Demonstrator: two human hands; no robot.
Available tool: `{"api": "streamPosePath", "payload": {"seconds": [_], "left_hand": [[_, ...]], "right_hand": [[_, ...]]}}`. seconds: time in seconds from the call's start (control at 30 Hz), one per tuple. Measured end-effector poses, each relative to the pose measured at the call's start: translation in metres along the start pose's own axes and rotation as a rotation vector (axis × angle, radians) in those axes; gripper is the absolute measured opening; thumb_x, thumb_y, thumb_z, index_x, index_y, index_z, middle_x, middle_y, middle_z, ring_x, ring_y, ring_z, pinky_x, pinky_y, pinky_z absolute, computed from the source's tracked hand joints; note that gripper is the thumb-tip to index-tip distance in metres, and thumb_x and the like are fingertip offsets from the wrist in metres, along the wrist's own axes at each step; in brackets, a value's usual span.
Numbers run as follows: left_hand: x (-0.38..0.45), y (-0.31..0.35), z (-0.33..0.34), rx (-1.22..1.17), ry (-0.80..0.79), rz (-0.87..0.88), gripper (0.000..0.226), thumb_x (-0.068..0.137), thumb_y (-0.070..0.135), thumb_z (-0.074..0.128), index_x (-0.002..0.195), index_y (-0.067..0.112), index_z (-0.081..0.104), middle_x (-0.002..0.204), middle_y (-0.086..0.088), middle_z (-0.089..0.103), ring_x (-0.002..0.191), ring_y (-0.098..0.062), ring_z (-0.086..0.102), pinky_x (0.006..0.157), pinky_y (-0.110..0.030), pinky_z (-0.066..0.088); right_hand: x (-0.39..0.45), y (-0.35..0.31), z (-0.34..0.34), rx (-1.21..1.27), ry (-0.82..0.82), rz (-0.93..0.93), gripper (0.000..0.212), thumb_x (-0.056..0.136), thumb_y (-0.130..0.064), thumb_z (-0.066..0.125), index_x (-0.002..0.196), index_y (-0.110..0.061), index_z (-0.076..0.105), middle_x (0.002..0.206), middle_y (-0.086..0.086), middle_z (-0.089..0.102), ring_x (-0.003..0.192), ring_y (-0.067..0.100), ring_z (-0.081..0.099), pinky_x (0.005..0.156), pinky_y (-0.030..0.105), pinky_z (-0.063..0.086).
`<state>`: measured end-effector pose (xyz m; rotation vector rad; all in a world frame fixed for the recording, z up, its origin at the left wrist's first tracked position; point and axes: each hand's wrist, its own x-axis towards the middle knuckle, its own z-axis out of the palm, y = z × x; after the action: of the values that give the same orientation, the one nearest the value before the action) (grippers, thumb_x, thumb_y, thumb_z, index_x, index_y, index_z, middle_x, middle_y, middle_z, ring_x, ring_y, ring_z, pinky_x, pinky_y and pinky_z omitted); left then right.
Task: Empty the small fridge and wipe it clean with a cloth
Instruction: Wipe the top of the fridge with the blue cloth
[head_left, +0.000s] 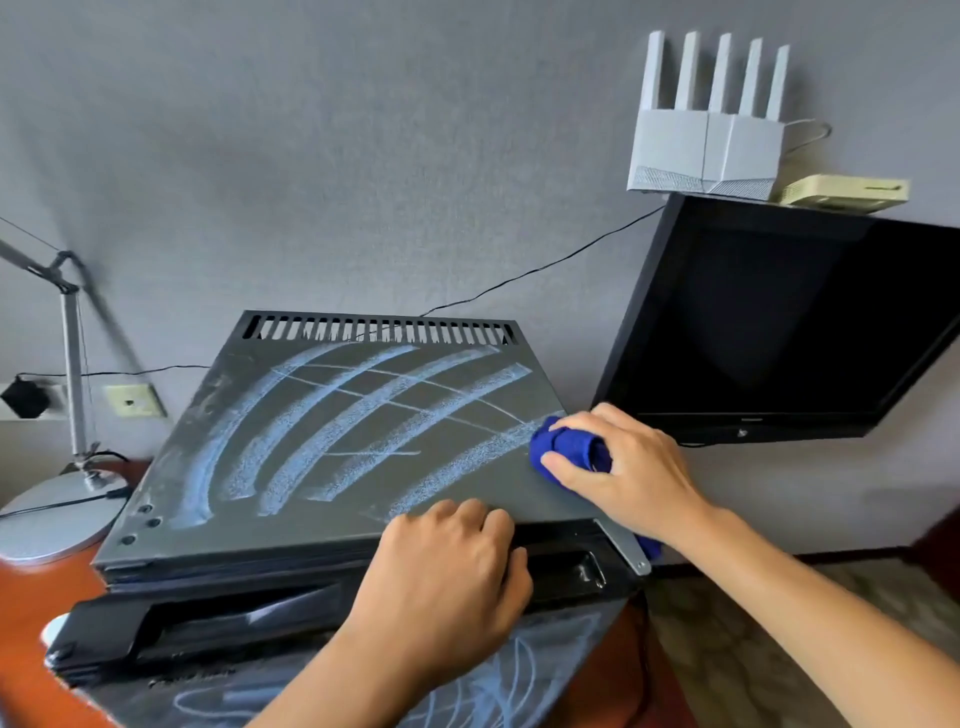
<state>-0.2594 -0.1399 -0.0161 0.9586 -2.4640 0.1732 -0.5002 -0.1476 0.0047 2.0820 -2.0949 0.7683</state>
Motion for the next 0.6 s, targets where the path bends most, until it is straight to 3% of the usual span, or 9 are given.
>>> {"api": "streamPosePath", "payload": {"seconds": [0.17, 0.4, 0.6], "left_hand": [[-0.001, 0.000, -0.001, -0.048, 0.002, -0.031, 0.034, 0.087, 0.046, 0.056, 0.067, 0.025, 0.038, 0.061, 0.006, 0.045, 0.053, -0.020, 0.050, 0.044, -0.029, 0.028], [0.005, 0.000, -0.002, -0.052, -0.025, -0.091, 0.042, 0.084, 0.049, 0.058, 0.064, 0.024, 0.031, 0.057, 0.007, 0.037, 0.050, -0.014, 0.040, 0.041, -0.029, 0.028], [0.001, 0.002, -0.003, -0.025, -0.007, -0.121, 0.041, 0.088, 0.047, 0.054, 0.063, 0.022, 0.033, 0.057, 0.006, 0.039, 0.051, -0.014, 0.041, 0.039, -0.033, 0.029]], "right_hand": [[0.104, 0.020, 0.031, -0.029, -0.058, 0.080, 0.040, 0.089, -0.071, 0.050, 0.111, -0.038, 0.059, 0.100, -0.008, 0.058, 0.087, 0.021, 0.060, 0.073, 0.032, 0.045], [0.217, 0.038, 0.073, -0.034, -0.112, 0.154, 0.058, 0.086, -0.075, 0.047, 0.127, -0.034, 0.055, 0.127, 0.003, 0.060, 0.110, 0.030, 0.060, 0.080, 0.035, 0.042], [0.182, 0.032, 0.065, -0.046, -0.070, 0.149, 0.044, 0.085, -0.074, 0.047, 0.108, -0.037, 0.056, 0.107, -0.003, 0.058, 0.096, 0.027, 0.061, 0.072, 0.033, 0.045]]}}
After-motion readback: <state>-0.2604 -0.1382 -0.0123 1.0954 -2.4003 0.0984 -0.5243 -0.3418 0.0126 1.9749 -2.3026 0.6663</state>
